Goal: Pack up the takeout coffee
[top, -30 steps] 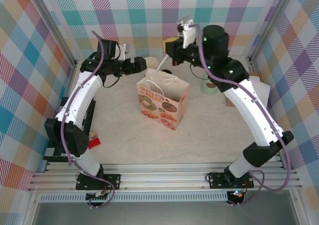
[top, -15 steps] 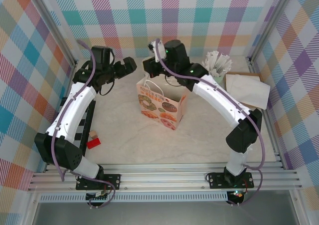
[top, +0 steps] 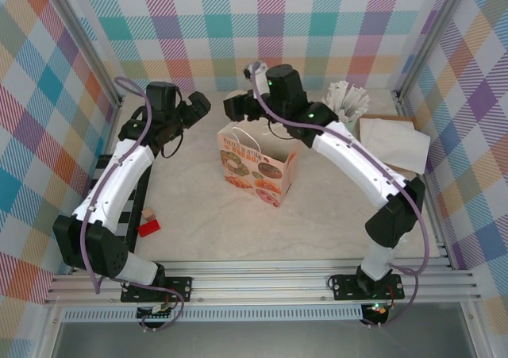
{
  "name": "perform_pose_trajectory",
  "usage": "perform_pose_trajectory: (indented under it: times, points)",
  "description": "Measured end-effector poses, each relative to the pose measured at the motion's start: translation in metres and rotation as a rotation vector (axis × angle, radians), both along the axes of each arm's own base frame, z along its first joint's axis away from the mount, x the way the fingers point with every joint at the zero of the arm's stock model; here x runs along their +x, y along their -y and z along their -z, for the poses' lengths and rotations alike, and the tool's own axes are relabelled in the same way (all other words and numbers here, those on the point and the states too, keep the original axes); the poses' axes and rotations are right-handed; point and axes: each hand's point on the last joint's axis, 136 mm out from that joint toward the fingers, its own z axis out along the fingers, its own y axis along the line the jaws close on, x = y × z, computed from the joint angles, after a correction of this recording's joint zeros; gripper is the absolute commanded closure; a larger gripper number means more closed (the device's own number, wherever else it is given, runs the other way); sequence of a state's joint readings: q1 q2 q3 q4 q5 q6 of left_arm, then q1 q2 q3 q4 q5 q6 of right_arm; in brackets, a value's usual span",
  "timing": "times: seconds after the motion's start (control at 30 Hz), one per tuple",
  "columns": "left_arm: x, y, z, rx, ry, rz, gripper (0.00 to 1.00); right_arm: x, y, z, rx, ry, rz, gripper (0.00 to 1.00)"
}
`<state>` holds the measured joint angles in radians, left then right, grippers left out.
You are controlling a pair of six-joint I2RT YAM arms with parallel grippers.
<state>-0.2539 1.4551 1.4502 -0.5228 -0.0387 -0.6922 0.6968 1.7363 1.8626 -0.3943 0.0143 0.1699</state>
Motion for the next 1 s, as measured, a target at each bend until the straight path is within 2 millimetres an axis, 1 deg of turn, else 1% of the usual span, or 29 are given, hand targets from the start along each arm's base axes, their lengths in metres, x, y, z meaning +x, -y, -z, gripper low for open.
perform_pose_trajectory:
  times: [0.07, 0.13, 0.2, 0.23, 0.27, 0.33, 0.4, 0.43, 0.47, 0.5, 0.63, 0.73, 0.83, 0.93, 1.0]
  points:
    - [0.001, -0.005, 0.003, -0.006, -0.004, -0.043, 0.00, 0.000, 0.027, -0.020, 0.008, 0.039, 0.070, 0.00]
    - [0.001, -0.010, 0.002, -0.008, 0.000, -0.077, 0.00, -0.001, 0.066, -0.037, 0.006, 0.069, 0.169, 0.00]
    - [-0.002, -0.011, 0.001, -0.009, 0.006, -0.079, 0.00, -0.003, 0.116, -0.046, 0.003, 0.068, 0.295, 0.00]
    - [-0.004, -0.011, 0.000, -0.009, 0.010, -0.073, 0.00, -0.004, 0.141, -0.046, 0.008, 0.051, 0.357, 0.00]
    - [-0.005, -0.010, -0.002, -0.007, 0.021, -0.059, 0.00, -0.006, 0.171, -0.044, 0.017, 0.023, 0.435, 0.00]
    - [-0.009, -0.005, -0.007, -0.003, 0.046, -0.015, 0.00, -0.012, 0.228, -0.031, 0.040, -0.050, 0.586, 0.00]
    - [-0.014, -0.002, -0.012, 0.005, 0.077, 0.028, 0.00, -0.024, 0.285, -0.004, 0.062, -0.151, 0.745, 0.00]
    - [-0.016, -0.001, -0.014, 0.011, 0.088, 0.040, 0.00, -0.030, 0.304, 0.010, 0.074, -0.198, 0.799, 0.00]
    - [-0.019, -0.002, -0.016, 0.019, 0.099, 0.045, 0.00, -0.039, 0.324, 0.029, 0.093, -0.268, 0.857, 0.00]
    - [-0.021, -0.004, -0.018, 0.027, 0.107, 0.043, 0.00, -0.046, 0.339, 0.049, 0.114, -0.342, 0.903, 0.00]
    - [-0.021, -0.018, -0.022, 0.059, 0.126, -0.026, 0.00, -0.066, 0.385, 0.121, 0.201, -0.619, 1.058, 0.00]
    - [-0.019, -0.028, -0.020, 0.072, 0.128, -0.085, 0.00, -0.080, 0.415, 0.160, 0.240, -0.743, 1.165, 0.00]
    - [-0.018, -0.036, -0.021, 0.075, 0.134, -0.124, 0.00, -0.095, 0.440, 0.178, 0.309, -0.805, 1.265, 0.00]
    - [-0.019, -0.041, -0.023, 0.079, 0.144, -0.149, 0.00, -0.101, 0.459, 0.186, 0.421, -0.832, 1.315, 0.00]
    - [-0.021, -0.048, -0.024, 0.073, 0.147, -0.186, 0.00, -0.101, 0.468, 0.195, 0.507, -0.862, 1.323, 0.00]
